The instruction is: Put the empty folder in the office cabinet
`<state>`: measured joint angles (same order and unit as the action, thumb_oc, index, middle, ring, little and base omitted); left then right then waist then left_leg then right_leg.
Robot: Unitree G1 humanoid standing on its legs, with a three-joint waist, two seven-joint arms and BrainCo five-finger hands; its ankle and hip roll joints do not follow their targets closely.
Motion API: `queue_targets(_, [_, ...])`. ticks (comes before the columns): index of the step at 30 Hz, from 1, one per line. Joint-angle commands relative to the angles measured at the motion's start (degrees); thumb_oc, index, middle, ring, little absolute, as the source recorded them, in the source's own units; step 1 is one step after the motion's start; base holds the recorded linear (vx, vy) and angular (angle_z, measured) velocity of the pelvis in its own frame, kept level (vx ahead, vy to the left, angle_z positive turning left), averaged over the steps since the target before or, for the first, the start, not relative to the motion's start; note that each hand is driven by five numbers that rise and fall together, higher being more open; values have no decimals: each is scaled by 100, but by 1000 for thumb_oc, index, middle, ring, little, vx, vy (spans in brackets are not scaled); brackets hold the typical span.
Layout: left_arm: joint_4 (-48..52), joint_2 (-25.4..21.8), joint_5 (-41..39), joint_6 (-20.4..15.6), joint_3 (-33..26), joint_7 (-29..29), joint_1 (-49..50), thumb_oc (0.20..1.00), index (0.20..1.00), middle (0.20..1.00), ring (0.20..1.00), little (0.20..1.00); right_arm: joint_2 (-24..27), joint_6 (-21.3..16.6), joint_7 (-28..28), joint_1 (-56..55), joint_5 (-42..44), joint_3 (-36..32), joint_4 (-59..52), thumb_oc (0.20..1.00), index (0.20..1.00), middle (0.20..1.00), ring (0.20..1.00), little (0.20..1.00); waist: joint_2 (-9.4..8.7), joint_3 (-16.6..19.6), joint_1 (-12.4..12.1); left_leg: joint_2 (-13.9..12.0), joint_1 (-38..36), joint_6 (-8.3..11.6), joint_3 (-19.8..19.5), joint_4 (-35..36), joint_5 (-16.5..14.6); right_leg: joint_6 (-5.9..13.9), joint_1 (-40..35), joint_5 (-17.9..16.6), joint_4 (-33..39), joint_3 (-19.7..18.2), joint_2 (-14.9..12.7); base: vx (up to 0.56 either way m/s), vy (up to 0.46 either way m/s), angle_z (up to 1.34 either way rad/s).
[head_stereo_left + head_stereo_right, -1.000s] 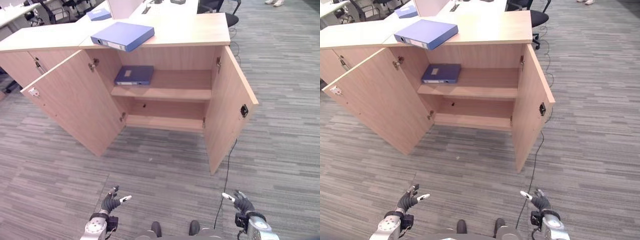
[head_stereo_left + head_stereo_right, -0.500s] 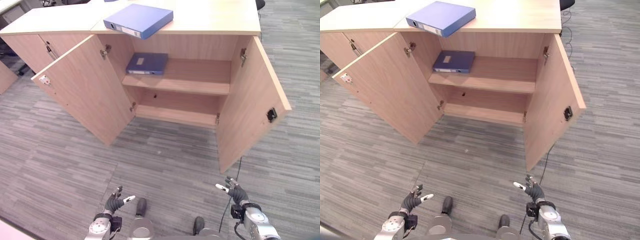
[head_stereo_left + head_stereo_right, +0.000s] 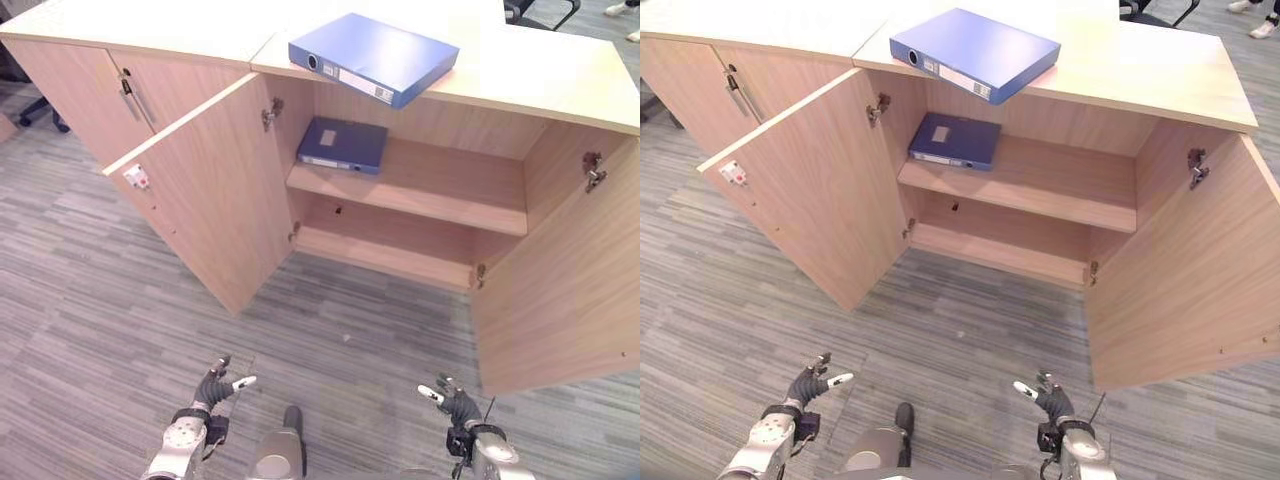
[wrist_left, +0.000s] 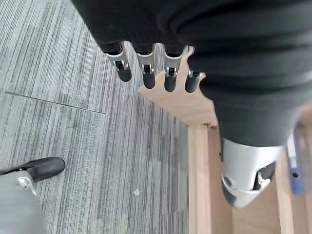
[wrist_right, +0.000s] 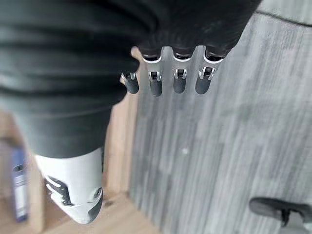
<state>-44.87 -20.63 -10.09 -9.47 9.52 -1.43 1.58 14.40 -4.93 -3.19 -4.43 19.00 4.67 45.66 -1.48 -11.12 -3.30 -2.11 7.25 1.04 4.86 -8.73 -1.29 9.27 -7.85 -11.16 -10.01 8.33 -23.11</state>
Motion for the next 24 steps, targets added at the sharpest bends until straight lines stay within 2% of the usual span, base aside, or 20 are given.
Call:
queue_targets(1, [388,-234,41,-137,-46,3,51,1000,1000,1000,1000,1000,250,-74,69,222,-77,36,-36,1000,1000,1000,1000,1000,119,64,-69,-963,4,692,-153,388,195,410,329,-231,-158,-34,-521,20,365,15])
queue_targets(2, [413,-272,48,-103,-42,32,40,1000,1000,1000,1000,1000,233,-46,64,277,-92,59,-41,1000,1000,1000,1000,1000,152,8,-63,-915,-24,614,-118,360,123,358,454,-310,-335,121,-575,14,357,1])
queue_targets(3, [457,-321,76,-98,-15,56,59,1000,1000,1000,1000,1000,228,-68,87,289,-85,59,6,1000,1000,1000,1000,1000,201,-43,-72,-898,-60,556,-43,319,64,331,491,-198,-478,299,-534,4,234,-24])
queue_targets(4, [458,-321,76,-97,-15,57,56,1000,1000,1000,1000,1000,227,-69,87,294,-85,58,8,1000,1000,1000,1000,1000,199,-25,-68,-894,-30,550,-47,320,81,329,506,-222,-458,307,-535,85,417,-31])
queue_targets(5, [484,-312,97,-60,-37,139,94,1000,1000,1000,1000,1000,190,-58,77,289,-27,36,29,1000,1000,1000,1000,1000,291,-83,34,-689,-253,399,-31,435,-17,212,820,207,-765,182,-79,113,413,-20])
queue_targets(7, [426,-284,115,-52,-49,132,81,1000,1000,1000,1000,1000,195,-62,98,335,33,29,99,1000,1000,1000,1000,1000,392,-136,96,-535,-446,300,23,571,-16,120,1008,690,-765,244,322,123,395,-11])
queue_targets(9, [412,-251,92,-50,-71,118,78,1000,1000,1000,1000,1000,205,-64,128,346,39,54,123,1000,1000,1000,1000,1000,439,-146,101,-402,-577,244,131,810,28,35,1002,1021,-435,578,581,61,175,-7])
queue_targets(10, [411,-249,92,-51,-70,118,80,1000,1000,1000,1000,1000,206,-65,128,345,39,55,124,1000,1000,1000,1000,1000,445,-151,107,-411,-598,251,126,833,35,28,981,1028,-426,590,591,75,124,21])
queue_targets(11, [290,-167,63,-44,-67,105,46,1000,1000,1000,1000,1000,210,-65,160,396,34,106,243,1000,1000,1000,1000,1000,439,-179,139,-304,-771,232,178,1060,37,-6,1106,1148,-133,692,875,94,94,21])
queue_targets(13, [176,-91,74,-48,-39,87,1,1000,1000,1000,1000,1000,228,-79,206,436,66,105,342,1000,1000,1000,1000,1000,378,-196,216,-169,-897,223,183,1191,7,11,1200,1099,350,575,1134,134,78,-18])
queue_targets(16, [129,-37,93,-63,36,35,-107,1000,1000,1000,1000,1000,282,-105,301,525,170,-17,508,1000,1000,1000,1000,1000,407,-300,403,-127,-1008,227,101,1233,-40,124,1545,900,544,154,1254,139,-5,11])
queue_targets(19, [146,35,112,-118,121,45,-106,1000,1000,1000,1000,1000,336,-137,373,490,254,-148,630,1000,1000,1000,1000,1000,373,-245,428,-53,-1063,239,195,1250,-120,124,1304,757,910,179,1143,123,-65,19])
queue_targets(24, [187,98,132,-109,145,72,-14,1000,1000,1000,1000,1000,474,-129,415,438,284,-262,724,1000,1000,1000,1000,1000,496,-105,507,-127,-1244,342,265,1172,-263,70,1049,755,1068,226,1161,148,-91,-6])
